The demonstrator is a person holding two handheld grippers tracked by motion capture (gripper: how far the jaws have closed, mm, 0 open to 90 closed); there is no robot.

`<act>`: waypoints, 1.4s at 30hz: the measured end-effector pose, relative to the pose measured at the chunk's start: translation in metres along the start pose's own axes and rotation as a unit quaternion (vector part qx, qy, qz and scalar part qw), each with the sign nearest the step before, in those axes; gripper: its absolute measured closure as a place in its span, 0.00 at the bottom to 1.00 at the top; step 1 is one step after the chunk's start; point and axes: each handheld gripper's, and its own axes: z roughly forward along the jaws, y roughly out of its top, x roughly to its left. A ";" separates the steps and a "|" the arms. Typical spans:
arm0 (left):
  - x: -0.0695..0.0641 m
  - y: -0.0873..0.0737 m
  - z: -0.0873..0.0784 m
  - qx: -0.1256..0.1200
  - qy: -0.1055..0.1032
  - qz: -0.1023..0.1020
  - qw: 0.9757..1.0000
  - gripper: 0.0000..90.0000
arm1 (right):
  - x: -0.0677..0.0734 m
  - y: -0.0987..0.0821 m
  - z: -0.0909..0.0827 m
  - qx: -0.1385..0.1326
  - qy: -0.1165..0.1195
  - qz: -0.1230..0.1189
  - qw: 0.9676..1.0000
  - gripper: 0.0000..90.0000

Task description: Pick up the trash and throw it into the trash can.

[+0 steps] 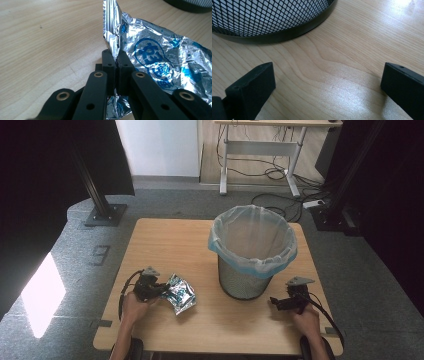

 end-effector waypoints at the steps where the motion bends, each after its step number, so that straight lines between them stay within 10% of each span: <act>1: 0.000 0.005 -0.003 0.001 0.000 0.002 1.000 0.97 | 0.000 0.000 0.000 0.000 0.000 0.000 1.000 0.00; 42: -0.008 0.118 -0.093 -0.015 -0.034 0.032 0.999 0.97 | 0.001 0.000 0.000 0.001 0.000 0.000 1.000 0.00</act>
